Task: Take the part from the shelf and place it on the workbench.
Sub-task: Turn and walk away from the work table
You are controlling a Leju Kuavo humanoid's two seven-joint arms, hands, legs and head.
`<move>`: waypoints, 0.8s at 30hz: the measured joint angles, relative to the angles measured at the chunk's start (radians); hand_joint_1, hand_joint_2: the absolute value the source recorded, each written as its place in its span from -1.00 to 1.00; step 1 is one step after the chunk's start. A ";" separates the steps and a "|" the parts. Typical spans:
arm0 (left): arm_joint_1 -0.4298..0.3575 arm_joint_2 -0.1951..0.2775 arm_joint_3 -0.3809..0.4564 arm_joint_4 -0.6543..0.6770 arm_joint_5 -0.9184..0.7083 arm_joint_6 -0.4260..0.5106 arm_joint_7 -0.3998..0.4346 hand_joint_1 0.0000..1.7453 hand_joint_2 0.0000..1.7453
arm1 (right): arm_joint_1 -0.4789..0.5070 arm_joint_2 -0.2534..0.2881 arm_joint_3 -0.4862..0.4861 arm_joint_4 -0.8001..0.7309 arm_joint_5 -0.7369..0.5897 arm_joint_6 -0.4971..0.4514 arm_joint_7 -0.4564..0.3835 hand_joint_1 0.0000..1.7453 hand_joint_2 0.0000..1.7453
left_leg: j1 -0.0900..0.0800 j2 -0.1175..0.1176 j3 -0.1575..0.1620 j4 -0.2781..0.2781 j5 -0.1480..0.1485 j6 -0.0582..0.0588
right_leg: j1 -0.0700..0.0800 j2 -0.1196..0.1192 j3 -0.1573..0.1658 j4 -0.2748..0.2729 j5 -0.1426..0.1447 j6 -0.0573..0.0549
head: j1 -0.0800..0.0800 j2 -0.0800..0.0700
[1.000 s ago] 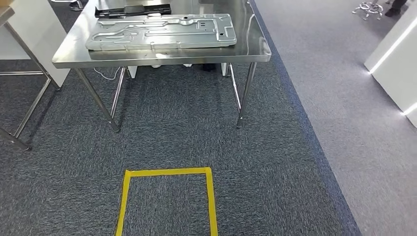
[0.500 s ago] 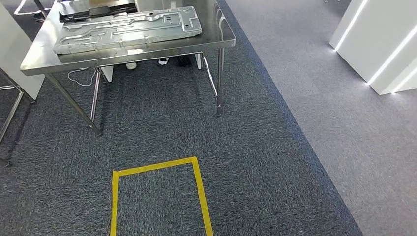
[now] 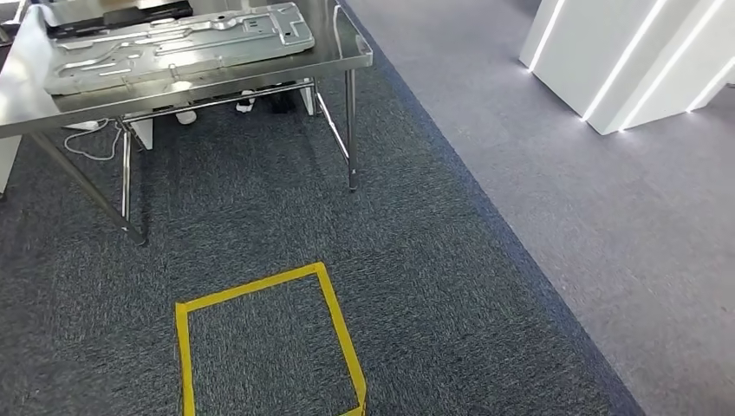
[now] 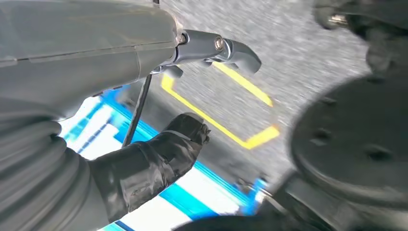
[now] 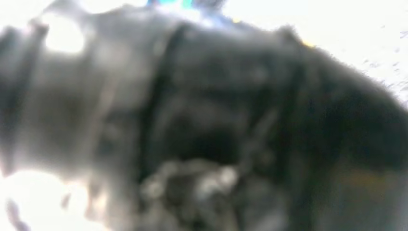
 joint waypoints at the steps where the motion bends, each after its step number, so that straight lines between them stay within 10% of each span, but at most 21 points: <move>1: 0.003 0.005 -0.001 0.000 -0.024 0.006 -0.011 -1.00 1.00 | 0.001 0.002 -0.009 0.006 -0.013 0.001 -0.008 -1.00 -1.00 | -0.002 0.013 -0.014 0.002 0.009 0.000 | -0.001 -0.003 -0.003 0.047 -0.009 0.004 | 0.000 0.000; 3: 0.006 0.016 -0.001 0.000 -0.068 0.015 -0.030 -1.00 1.00 | 0.002 0.005 -0.029 0.024 -0.036 0.005 -0.024 -1.00 -1.00 | -0.004 0.037 -0.046 0.011 0.025 -0.003 | -0.003 -0.010 0.033 0.056 0.034 0.008 | 0.000 0.000; 5: 0.007 0.027 -0.002 0.000 -0.091 0.020 -0.042 -1.00 1.00 | 0.003 0.008 -0.046 0.039 -0.047 0.006 -0.034 -1.00 -1.00 | -0.006 0.054 -0.072 0.025 0.036 -0.007 | -0.003 -0.034 0.138 -0.066 0.074 0.005 | 0.000 0.000; 8: 0.009 0.037 -0.003 0.000 -0.120 0.032 -0.055 -1.00 1.00 | 0.002 0.010 -0.065 0.059 -0.064 0.008 -0.039 -1.00 -1.00 | -0.007 0.077 -0.092 0.045 0.049 -0.021 | 0.010 -0.067 0.251 -0.245 0.048 -0.015 | 0.000 0.000; 11: 0.005 0.039 -0.011 0.000 -0.182 0.066 -0.077 -1.00 1.00 | 0.004 0.016 -0.099 0.092 -0.111 0.018 -0.035 -1.00 -1.00 | 0.000 0.076 -0.102 0.059 0.042 -0.041 | 0.011 -0.048 0.232 -0.266 0.065 -0.045 | 0.000 0.000; 15: 0.010 0.040 -0.027 0.000 -0.235 0.097 -0.091 -1.00 1.00 | 0.007 0.026 -0.141 0.115 -0.149 0.022 -0.026 -1.00 -1.00 | 0.007 -0.010 -0.147 0.238 -0.122 -0.058 | 0.010 -0.020 0.182 -0.266 0.109 -0.067 | 0.000 0.000; 17: 0.011 0.040 -0.031 0.000 -0.241 0.100 -0.093 -1.00 1.00 | 0.010 0.030 -0.154 0.122 -0.153 0.021 -0.026 -1.00 -1.00 | 0.008 -0.017 -0.144 0.304 -0.134 -0.060 | 0.011 -0.001 0.151 -0.255 0.126 -0.065 | 0.000 0.000; 20: 0.011 0.040 -0.034 0.000 -0.257 0.109 -0.096 -1.00 1.00 | 0.012 0.038 -0.168 0.129 -0.164 0.021 -0.021 -1.00 -1.00 | 0.013 -0.040 -0.034 0.167 -0.059 -0.057 | 0.010 0.029 0.104 -0.227 0.145 -0.056 | 0.000 0.000; 24: 0.013 0.045 -0.039 0.000 -0.309 0.122 -0.107 -1.00 1.00 | 0.013 0.056 -0.193 0.134 -0.204 0.010 -0.014 -1.00 -1.00 | 0.010 -0.079 0.049 0.019 -0.058 -0.047 | 0.012 0.067 0.072 -0.200 0.171 -0.033 | 0.000 0.000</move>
